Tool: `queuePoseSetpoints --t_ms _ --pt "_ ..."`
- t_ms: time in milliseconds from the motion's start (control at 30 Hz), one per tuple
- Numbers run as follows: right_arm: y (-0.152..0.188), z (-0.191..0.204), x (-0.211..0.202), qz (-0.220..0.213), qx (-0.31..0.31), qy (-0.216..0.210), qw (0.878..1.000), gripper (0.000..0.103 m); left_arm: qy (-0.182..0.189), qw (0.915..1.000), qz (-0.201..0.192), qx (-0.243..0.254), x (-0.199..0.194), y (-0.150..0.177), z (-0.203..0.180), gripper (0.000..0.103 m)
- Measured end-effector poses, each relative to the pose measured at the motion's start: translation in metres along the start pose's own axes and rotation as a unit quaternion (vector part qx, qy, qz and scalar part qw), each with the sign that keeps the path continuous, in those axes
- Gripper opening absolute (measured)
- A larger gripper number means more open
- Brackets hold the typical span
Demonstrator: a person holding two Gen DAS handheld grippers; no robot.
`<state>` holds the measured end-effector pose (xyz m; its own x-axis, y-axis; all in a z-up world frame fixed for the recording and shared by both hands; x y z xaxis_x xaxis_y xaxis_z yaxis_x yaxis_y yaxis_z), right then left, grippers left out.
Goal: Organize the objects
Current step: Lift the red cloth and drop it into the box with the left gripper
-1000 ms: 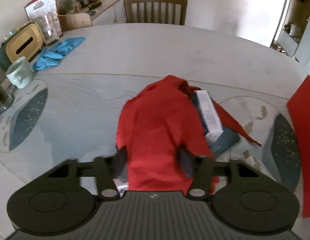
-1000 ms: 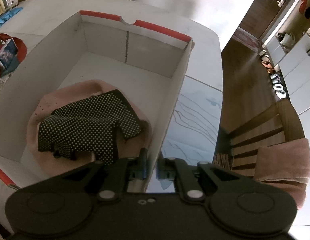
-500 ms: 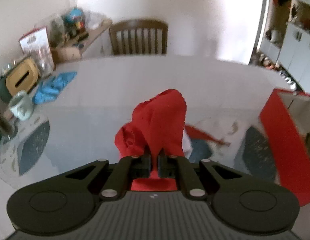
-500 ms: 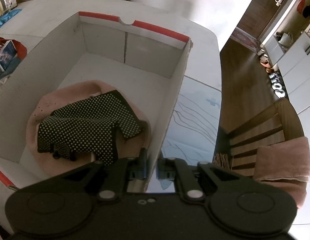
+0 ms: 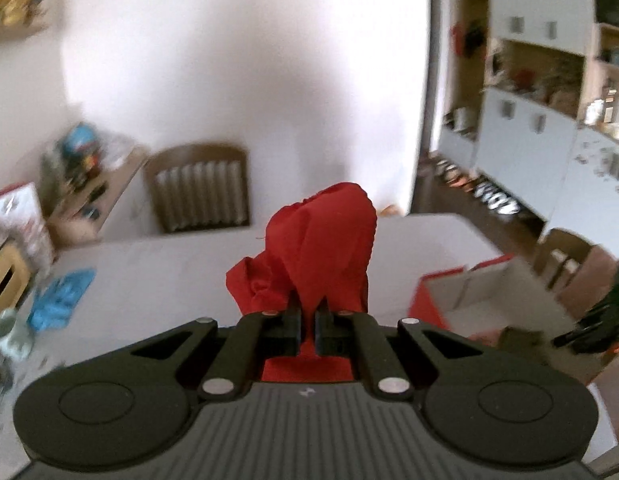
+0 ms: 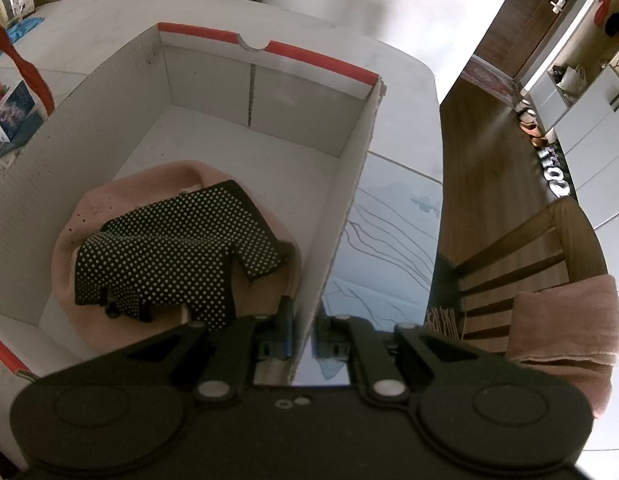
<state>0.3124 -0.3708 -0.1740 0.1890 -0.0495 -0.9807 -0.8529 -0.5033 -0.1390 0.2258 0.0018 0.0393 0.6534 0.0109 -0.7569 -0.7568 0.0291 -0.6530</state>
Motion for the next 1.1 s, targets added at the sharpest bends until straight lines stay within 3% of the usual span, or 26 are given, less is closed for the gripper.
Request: queuePoseSetpoints --t_ms 300,700,900,1100 --pt "0.000 0.000 0.000 0.000 -0.003 0.001 1.000 0.007 0.070 0.9927 -0.043 0.089 -0.034 -0.050 -0.077 0.005" --pt "0.000 0.000 0.001 -0.003 -0.002 0.003 1.000 0.008 0.150 0.9721 -0.087 0.159 -0.056 -0.096 -0.162 0.005" --pt "0.000 0.000 0.001 -0.003 -0.001 0.002 1.000 0.008 0.179 0.9646 -0.071 0.180 -0.030 -0.092 -0.203 0.005" --pt "0.000 0.000 0.001 -0.002 -0.002 0.003 1.000 0.008 0.188 0.9658 0.007 0.179 0.046 -0.067 -0.228 0.005"
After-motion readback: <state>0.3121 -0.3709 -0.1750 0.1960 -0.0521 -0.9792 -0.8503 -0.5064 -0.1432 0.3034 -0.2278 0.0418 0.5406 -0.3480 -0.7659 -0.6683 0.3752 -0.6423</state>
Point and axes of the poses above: each gripper's, at about its wrist camera, not at the fingertips, and x roughly the way its jaws point, z to its left, y to its underside, the point moved 9 cm from there along x, roughly the way its jaws point, and after that the axes turned 15 degrees about z, right-handed, at the moved point
